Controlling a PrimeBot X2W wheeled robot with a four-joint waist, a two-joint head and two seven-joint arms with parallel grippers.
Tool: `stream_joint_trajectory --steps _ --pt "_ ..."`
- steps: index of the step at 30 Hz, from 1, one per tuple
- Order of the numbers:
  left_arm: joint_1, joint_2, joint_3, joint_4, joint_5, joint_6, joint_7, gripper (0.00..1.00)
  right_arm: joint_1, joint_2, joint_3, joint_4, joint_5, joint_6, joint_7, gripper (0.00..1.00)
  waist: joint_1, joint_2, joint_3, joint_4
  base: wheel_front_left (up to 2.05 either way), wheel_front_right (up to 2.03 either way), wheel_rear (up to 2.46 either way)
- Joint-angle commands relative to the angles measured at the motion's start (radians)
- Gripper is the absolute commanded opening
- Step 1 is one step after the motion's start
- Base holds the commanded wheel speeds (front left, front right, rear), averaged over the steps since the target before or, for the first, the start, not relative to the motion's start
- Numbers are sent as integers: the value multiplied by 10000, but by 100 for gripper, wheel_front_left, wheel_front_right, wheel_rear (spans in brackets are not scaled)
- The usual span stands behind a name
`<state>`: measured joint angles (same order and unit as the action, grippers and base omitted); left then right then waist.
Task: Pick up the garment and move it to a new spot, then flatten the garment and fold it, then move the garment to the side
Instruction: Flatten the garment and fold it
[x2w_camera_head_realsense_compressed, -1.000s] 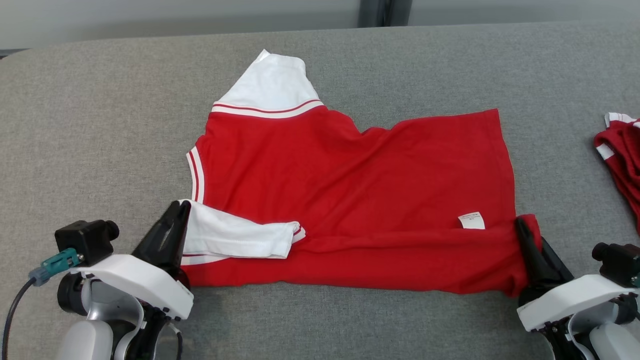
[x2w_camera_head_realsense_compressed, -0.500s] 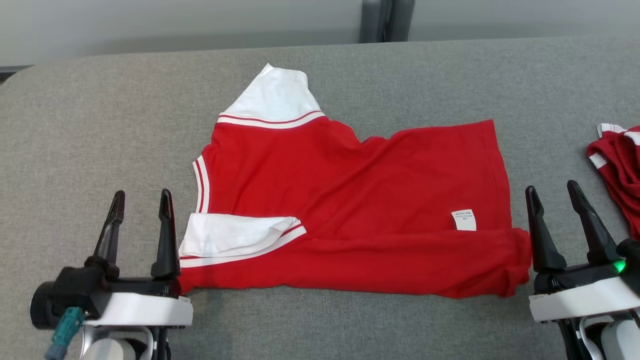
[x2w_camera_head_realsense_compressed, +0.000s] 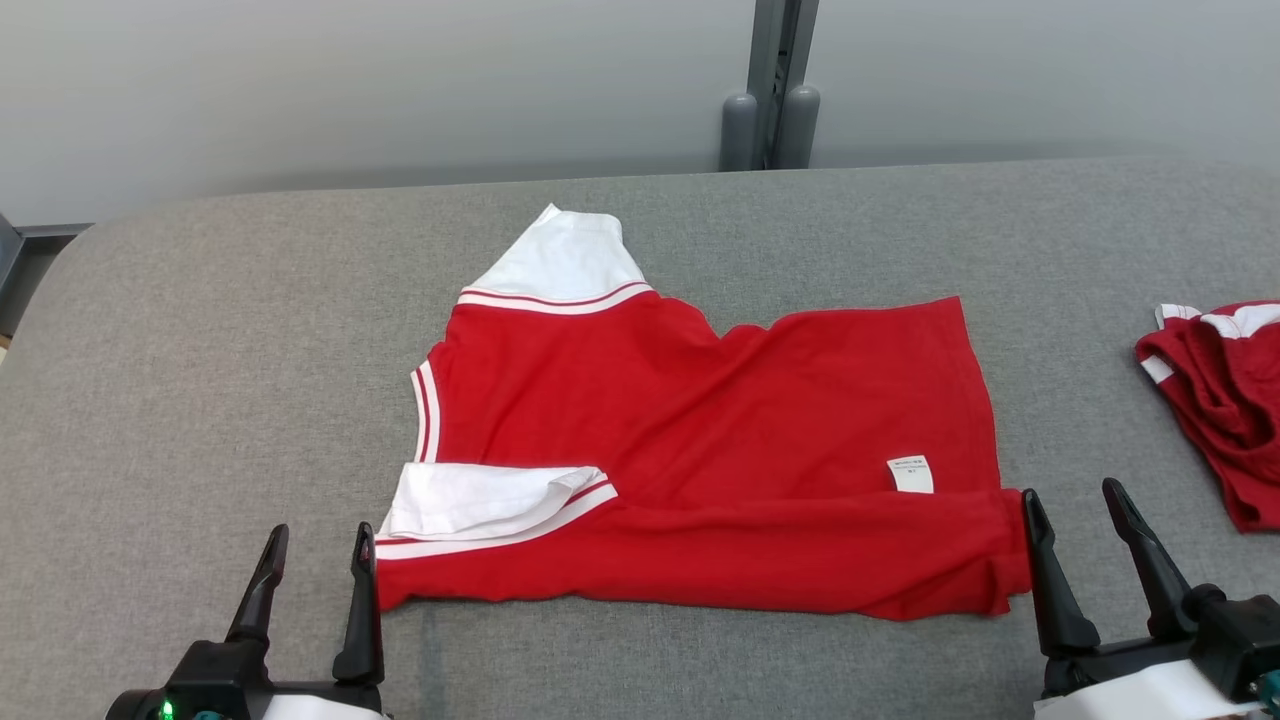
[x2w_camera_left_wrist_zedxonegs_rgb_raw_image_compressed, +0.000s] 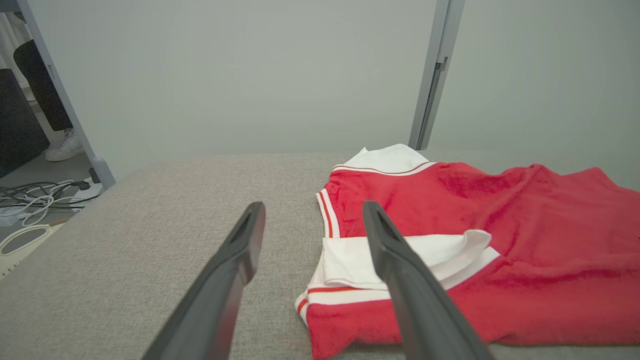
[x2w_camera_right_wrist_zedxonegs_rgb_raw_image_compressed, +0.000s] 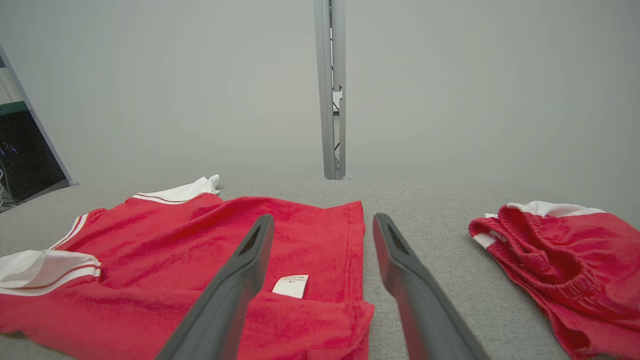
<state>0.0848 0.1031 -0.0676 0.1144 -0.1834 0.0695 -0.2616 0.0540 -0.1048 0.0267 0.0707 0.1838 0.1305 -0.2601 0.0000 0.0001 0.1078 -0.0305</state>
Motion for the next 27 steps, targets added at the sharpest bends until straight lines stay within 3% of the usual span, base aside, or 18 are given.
stream_joint_trajectory --steps 1,13,27 --pt "52 11 41 35 69 -64 -39 100 64 -6 -14 4 -43 5 -72 100 0 -1 -66 -1 0 0 0" --pt "-161 15 -33 413 119 -254 -39 100 2 87 -31 219 81 5 -73 100 0 -1 -80 9 0 0 0" --pt "-761 -153 -335 2154 -625 -703 355 100 -349 317 57 2536 469 5 -71 100 0 -1 507 28 0 0 0"
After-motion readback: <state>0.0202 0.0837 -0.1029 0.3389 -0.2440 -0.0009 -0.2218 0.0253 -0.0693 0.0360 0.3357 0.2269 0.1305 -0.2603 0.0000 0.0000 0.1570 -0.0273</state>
